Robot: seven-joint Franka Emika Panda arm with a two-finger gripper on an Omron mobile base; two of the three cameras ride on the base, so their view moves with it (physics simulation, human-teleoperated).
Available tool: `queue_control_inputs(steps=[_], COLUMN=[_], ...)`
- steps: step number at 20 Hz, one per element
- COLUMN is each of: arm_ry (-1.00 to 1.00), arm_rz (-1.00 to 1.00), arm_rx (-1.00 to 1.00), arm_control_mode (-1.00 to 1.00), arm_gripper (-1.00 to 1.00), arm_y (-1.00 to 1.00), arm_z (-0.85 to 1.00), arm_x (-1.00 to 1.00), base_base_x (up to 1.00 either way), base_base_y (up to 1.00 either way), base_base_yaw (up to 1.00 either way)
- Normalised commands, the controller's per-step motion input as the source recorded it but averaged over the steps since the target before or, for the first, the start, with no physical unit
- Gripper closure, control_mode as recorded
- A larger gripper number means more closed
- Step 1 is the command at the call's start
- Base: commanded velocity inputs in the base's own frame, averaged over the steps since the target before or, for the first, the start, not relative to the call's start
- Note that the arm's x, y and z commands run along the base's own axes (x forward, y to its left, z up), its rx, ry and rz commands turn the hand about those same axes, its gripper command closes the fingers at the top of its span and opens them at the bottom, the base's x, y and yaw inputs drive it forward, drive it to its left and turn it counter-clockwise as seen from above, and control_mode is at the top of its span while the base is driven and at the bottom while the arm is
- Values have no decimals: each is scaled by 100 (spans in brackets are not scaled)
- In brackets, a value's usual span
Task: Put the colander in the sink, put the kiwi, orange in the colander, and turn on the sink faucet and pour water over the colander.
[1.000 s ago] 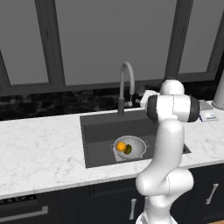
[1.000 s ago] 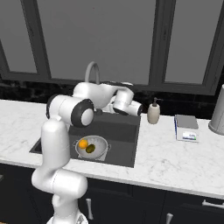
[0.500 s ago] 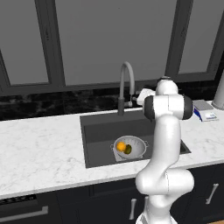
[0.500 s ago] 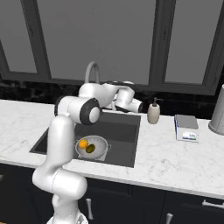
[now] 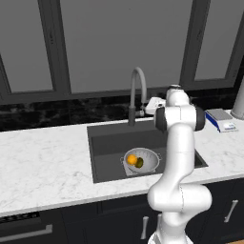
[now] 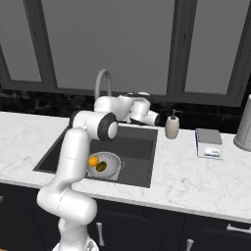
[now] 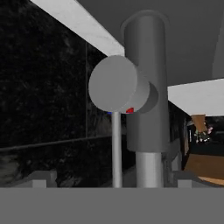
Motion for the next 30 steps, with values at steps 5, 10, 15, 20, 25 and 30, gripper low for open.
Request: queue_control_inputs(steps=[5,10,15,20,25,30], arm_ry=[0,0,0,0,3,1], arm_rz=[0,0,-6,-7,-17,-28], arm_rx=[0,0,6,23,21,10], arm_control_mode=[-100,-100,-100,-100,-100,-100], arm_gripper=[-100,100,100,100,100,100], arm_y=[8,1,0,-29,-78,-100], arm_z=[-12,-9,0,2,-1,-55], arm_x=[35,34,26,36,69,76], base_base_x=[0,0,0,0,0,0], base_base_y=[0,0,0,0,0,0], base_base_yaw=[0,0,0,0,0,0])
